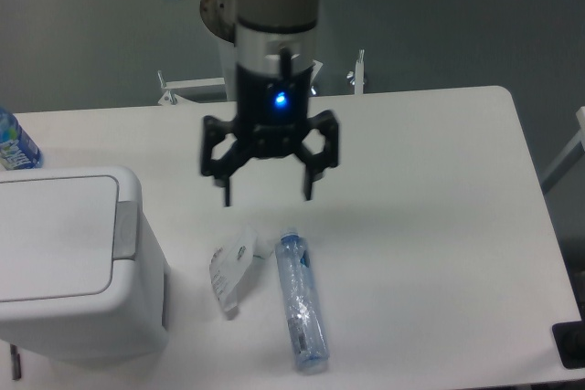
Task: Open the trash can
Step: 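Lower the gripper onto the lid edge of the white trash can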
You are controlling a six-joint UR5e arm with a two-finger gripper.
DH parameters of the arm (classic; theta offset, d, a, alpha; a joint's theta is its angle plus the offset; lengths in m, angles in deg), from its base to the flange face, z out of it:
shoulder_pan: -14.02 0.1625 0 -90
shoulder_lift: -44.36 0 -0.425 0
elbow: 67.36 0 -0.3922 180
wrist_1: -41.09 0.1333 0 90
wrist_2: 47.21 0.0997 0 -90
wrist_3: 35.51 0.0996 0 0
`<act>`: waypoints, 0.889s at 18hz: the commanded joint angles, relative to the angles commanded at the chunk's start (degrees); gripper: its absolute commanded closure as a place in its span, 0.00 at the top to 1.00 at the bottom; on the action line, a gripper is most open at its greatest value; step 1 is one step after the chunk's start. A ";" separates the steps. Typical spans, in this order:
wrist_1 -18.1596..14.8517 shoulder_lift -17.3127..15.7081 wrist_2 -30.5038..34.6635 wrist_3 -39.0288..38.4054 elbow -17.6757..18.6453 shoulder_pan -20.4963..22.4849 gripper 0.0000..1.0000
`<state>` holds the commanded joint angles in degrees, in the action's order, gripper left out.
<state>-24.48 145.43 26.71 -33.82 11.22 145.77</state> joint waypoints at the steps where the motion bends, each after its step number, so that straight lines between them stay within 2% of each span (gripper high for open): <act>1: 0.00 0.09 -1.14 -1.58 0.09 -0.09 1.00; 5: 0.00 0.35 -6.68 -3.79 0.96 -0.26 1.00; 9: 0.00 1.05 -6.95 -4.15 2.37 -1.58 1.00; 16: 0.09 2.55 -6.69 -4.06 2.55 -2.81 1.00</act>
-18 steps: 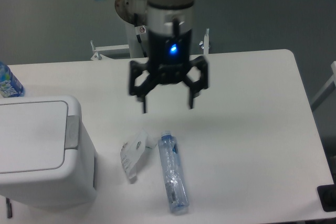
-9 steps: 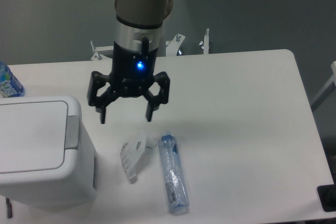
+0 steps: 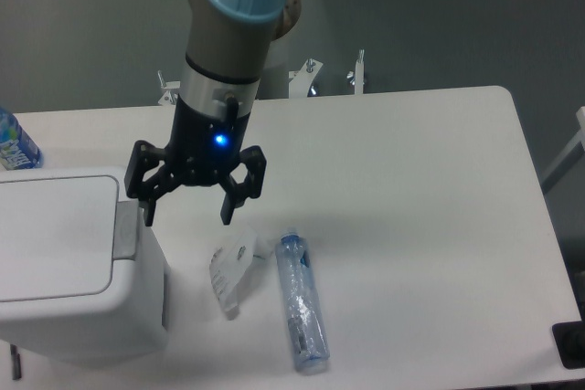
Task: Open the trash can
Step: 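Lower the gripper onto the lid edge of the white trash can, then push the gripper fingers against the lid edge to tip it open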
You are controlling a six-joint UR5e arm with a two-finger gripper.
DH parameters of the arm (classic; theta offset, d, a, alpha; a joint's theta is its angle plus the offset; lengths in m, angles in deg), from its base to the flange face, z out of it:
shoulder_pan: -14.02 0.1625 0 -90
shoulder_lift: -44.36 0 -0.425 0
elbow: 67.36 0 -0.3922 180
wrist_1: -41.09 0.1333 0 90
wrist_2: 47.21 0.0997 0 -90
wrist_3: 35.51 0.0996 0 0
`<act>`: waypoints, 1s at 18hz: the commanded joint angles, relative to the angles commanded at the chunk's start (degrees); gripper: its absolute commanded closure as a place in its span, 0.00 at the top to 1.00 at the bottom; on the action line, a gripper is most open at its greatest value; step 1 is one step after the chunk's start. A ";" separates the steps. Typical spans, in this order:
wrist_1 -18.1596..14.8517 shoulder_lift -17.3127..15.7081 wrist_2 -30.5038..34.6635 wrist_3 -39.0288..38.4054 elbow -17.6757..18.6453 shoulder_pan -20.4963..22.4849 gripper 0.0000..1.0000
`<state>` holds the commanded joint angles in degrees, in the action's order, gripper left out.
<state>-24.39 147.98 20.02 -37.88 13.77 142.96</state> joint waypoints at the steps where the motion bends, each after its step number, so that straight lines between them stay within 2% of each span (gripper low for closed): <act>1: 0.00 0.09 0.00 0.00 0.00 -0.09 1.00; 18: 0.44 1.14 0.18 0.18 0.44 -1.23 1.00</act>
